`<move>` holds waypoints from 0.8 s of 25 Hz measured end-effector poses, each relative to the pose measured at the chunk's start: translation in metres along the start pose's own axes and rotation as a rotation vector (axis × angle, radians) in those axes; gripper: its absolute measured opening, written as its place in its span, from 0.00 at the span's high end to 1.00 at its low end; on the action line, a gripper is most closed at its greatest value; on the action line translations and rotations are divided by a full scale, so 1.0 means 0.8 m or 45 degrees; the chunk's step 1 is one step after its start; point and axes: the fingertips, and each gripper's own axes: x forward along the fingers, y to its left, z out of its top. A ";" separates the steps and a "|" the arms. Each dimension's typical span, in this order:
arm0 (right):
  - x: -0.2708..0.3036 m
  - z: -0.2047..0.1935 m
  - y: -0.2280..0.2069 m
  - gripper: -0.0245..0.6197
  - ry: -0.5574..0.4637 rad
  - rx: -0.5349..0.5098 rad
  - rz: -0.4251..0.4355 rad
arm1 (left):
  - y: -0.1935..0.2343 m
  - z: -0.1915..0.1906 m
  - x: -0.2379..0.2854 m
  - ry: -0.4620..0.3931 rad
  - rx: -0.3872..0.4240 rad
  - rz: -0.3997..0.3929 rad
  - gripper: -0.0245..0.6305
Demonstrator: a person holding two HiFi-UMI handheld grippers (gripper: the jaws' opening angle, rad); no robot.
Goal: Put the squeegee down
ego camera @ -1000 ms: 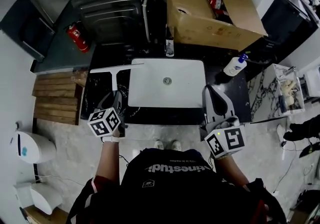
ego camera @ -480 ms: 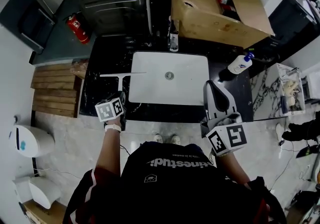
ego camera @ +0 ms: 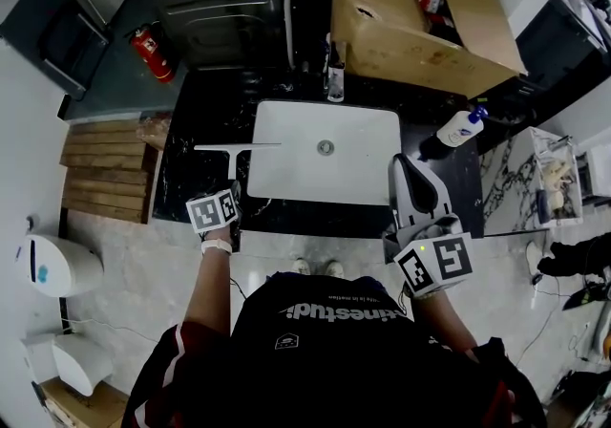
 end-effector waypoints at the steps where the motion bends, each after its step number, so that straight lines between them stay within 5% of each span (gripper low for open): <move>1: 0.000 0.000 0.000 0.90 -0.003 0.002 0.002 | 0.003 0.004 -0.004 -0.011 0.010 0.016 0.70; 3: -0.001 0.001 0.000 0.90 -0.010 0.004 0.009 | 0.008 0.015 -0.020 -0.049 0.041 0.057 0.61; 6: -0.004 0.007 -0.003 0.90 -0.025 0.001 0.012 | 0.002 0.048 -0.053 -0.163 0.132 0.075 0.61; 10: -0.006 0.018 -0.008 0.90 -0.049 0.004 0.008 | -0.039 0.122 -0.114 -0.418 0.275 0.048 0.81; 14: -0.014 0.033 -0.009 0.90 -0.072 0.004 0.015 | -0.114 0.183 -0.184 -0.655 0.395 -0.065 0.94; 20: -0.030 0.063 -0.011 0.90 -0.094 0.015 0.055 | -0.246 0.237 -0.290 -0.977 0.556 -0.285 0.94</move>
